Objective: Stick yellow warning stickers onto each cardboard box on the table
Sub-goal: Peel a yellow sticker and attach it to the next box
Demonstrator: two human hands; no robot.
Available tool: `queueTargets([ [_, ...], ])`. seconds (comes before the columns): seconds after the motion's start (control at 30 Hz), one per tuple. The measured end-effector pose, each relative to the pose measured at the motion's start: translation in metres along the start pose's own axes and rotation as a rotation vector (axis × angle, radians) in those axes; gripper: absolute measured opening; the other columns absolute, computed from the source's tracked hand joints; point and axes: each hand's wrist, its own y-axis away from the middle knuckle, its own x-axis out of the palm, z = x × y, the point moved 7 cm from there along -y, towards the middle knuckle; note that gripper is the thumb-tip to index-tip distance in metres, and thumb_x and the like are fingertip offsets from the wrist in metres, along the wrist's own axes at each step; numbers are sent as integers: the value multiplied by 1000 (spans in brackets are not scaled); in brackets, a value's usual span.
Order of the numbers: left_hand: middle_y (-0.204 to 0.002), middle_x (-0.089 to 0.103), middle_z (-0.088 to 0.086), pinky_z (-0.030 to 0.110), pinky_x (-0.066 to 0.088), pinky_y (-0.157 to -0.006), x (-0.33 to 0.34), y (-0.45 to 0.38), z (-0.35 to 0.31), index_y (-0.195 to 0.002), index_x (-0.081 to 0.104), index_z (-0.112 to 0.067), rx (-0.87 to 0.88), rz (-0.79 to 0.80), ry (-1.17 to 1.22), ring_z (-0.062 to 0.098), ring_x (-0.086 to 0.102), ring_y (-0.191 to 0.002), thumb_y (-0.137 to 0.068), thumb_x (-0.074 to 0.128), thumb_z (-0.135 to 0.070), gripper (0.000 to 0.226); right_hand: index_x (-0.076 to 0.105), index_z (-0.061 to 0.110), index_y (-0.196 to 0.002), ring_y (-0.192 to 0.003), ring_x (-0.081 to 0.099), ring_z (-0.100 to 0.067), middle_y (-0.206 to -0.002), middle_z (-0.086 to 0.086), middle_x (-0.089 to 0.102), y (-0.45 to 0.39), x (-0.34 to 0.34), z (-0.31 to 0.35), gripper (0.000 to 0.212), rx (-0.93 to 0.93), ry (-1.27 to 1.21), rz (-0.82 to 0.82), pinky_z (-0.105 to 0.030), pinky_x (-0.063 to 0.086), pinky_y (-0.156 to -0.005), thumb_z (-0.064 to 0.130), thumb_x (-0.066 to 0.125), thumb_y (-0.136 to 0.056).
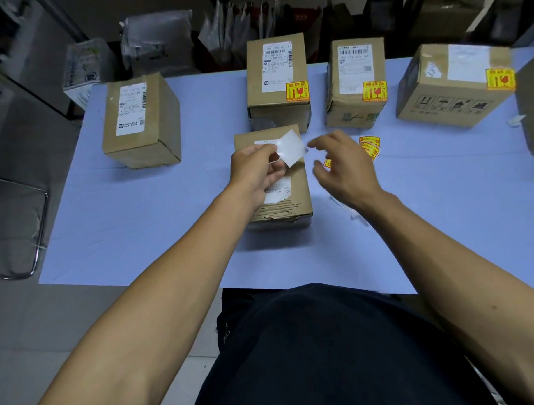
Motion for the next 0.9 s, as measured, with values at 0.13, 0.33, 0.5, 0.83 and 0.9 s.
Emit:
queueTargets([
  [0.13,-70,55,6,27,58,-55,11,7,5,-86,60,-5,-191,102,256,13,57,-54,-95,57,-9,9,68,18,-110,-105,55,-28,-111,-5,60,-4,7,24,20,-165,27,31,-37,48,-69,25,65,-91],
  [0.33,-73,57,12,30,57,-51,11,13,2,-89,59,2,-263,124,464,15,59,-47,-93,57,-6,9,69,15,-96,-94,58,-27,-96,-4,65,-11,1,27,11,-128,-33,-61,-41,48,-70,22,61,-93],
  [0.5,-77,63,8,31,58,-58,3,13,-5,-90,63,-6,-256,142,480,18,62,-63,-90,60,-17,11,64,13,-83,-82,59,-15,-83,0,66,-13,-2,10,7,138,-309,-20,-35,51,-71,19,61,-86],
  [0.83,-74,64,0,22,47,-51,-8,15,-8,-85,66,-16,47,200,-343,10,55,-55,-90,69,-17,6,62,18,-80,-59,61,-8,-59,5,60,-5,21,-5,13,555,-845,536,-24,57,-62,14,65,-92],
  [0.9,-71,65,0,21,45,-48,-10,14,-5,-81,66,-15,77,165,-395,9,54,-52,-89,69,-15,9,64,16,-81,-56,62,-6,-59,5,65,-2,22,-9,11,583,-803,521,-23,57,-60,13,70,-90],
])
